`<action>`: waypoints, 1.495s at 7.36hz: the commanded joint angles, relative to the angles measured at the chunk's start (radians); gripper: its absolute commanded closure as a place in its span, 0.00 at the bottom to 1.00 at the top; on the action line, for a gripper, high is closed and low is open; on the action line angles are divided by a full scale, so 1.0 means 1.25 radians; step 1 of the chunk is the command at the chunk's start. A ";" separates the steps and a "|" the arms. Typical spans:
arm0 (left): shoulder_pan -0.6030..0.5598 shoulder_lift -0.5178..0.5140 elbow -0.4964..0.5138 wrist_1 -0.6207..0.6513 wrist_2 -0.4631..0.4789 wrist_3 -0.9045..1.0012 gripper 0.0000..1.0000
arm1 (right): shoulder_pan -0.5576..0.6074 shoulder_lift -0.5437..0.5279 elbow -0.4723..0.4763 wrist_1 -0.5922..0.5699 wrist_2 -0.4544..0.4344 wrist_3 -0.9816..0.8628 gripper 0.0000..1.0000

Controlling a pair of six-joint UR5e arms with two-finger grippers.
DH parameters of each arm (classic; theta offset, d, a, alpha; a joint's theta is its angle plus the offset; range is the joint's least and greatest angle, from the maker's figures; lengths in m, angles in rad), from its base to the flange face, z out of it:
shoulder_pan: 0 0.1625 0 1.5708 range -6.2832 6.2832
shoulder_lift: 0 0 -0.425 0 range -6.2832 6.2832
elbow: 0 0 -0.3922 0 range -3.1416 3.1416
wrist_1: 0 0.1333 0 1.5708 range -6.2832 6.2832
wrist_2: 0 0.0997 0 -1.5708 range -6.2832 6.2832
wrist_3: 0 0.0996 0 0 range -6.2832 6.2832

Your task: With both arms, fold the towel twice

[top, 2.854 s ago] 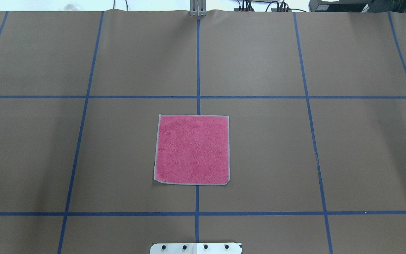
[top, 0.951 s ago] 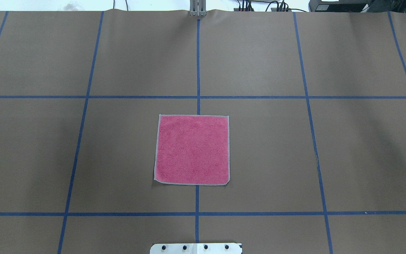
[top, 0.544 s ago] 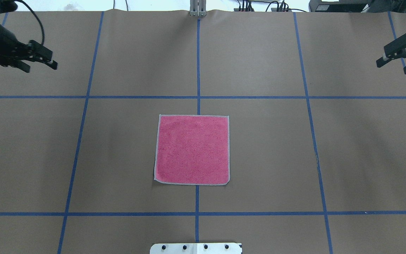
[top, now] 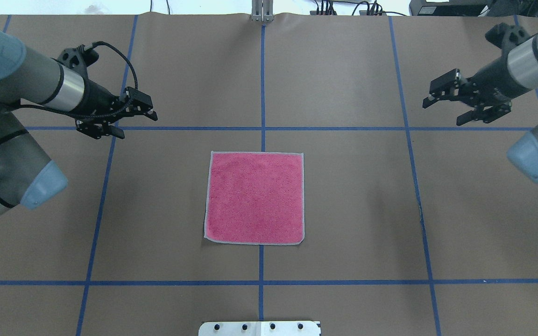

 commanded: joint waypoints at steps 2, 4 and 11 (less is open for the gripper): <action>0.170 0.002 -0.066 -0.011 0.121 -0.160 0.01 | -0.146 0.004 0.023 0.120 -0.047 0.159 0.01; 0.272 -0.002 -0.063 -0.009 0.214 -0.188 0.01 | -0.201 0.040 0.028 0.120 -0.057 0.175 0.01; 0.367 -0.010 -0.044 -0.008 0.266 -0.190 0.39 | -0.315 0.066 0.030 0.117 -0.168 0.239 0.01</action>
